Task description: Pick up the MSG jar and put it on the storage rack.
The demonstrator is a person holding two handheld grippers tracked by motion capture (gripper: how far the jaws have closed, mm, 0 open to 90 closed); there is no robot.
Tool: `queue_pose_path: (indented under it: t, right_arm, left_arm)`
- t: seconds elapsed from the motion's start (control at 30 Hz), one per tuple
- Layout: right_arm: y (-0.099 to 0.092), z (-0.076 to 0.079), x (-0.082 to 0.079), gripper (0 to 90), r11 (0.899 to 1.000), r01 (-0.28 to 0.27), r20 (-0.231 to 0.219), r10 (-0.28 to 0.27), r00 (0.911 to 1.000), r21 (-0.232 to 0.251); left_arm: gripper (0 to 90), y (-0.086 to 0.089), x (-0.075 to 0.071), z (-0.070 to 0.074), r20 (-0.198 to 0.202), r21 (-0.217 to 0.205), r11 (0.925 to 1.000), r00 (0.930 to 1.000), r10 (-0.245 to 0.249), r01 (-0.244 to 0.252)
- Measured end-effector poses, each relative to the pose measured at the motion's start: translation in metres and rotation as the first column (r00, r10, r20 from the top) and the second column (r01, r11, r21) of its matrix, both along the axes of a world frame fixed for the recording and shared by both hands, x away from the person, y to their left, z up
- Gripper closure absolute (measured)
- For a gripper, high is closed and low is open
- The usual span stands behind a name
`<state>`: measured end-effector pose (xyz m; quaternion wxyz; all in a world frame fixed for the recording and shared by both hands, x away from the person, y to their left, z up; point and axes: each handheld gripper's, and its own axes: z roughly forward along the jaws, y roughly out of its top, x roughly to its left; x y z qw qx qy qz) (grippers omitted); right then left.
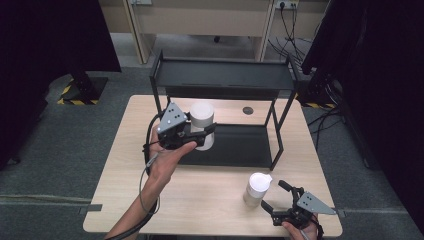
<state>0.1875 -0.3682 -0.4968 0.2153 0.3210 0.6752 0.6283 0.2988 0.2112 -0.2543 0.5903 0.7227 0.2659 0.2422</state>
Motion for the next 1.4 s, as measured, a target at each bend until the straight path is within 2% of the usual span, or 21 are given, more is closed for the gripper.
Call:
queue_pose_path:
  t: [0.13,0.3,0.47,0.87,1.03,1.2,1.3,1.33,1.4]
  right_arm:
    - [0.0,0.0,0.0,0.3,1.0,-0.001,0.0,0.001,1.0,0.0]
    - [0.0,0.0,0.0,0.3,1.0,-0.002,0.0,0.002,1.0,-0.002]
    - [0.0,0.0,0.0,0.3,1.0,-0.002,0.001,0.002,1.0,-0.001]
    - [0.0,0.0,0.0,0.3,1.0,-0.003,-0.001,0.003,1.0,0.002]
    - [0.0,0.0,0.0,0.3,1.0,-0.005,0.0,0.005,1.0,0.004]
    - [-0.001,0.0,0.001,0.3,1.0,-0.007,0.001,0.007,1.0,0.006]
    - [-0.002,-0.001,0.001,0.3,1.0,-0.006,0.001,0.006,1.0,0.008]
    - [-0.002,-0.001,0.001,0.3,1.0,-0.006,0.001,0.006,1.0,0.008]
    - [-0.002,-0.001,0.001,0.3,1.0,-0.006,0.0,0.006,1.0,0.007]
  left_arm:
    - [34.9,0.004,0.006,0.015,-0.008,-0.017,0.9998,1.0,0.004,-0.004]
    - [34.9,0.003,0.009,0.04,-0.004,-0.002,0.9999,0.9999,0.01,-0.01]
    - [34.9,0.003,0.013,0.061,-0.017,-0.006,0.9999,0.9998,0.014,-0.014]
    - [35.0,-0.009,0.025,0.106,-0.013,-0.007,0.9992,0.9991,0.04,-0.04]
    - [35.0,-0.017,0.033,0.116,-0.018,-0.012,0.9975,0.9975,0.069,-0.069]
    - [35.0,-0.021,0.043,0.119,-0.019,-0.021,0.9941,0.9942,0.106,-0.106]
    - [34.9,-0.025,0.049,0.122,-0.019,-0.014,0.9891,0.9891,0.146,-0.147]
    - [35.0,-0.025,0.049,0.122,-0.019,-0.014,0.9891,0.9891,0.146,-0.147]
    - [35.0,-0.026,0.052,0.121,-0.017,-0.025,0.9856,0.9859,0.167,-0.167]
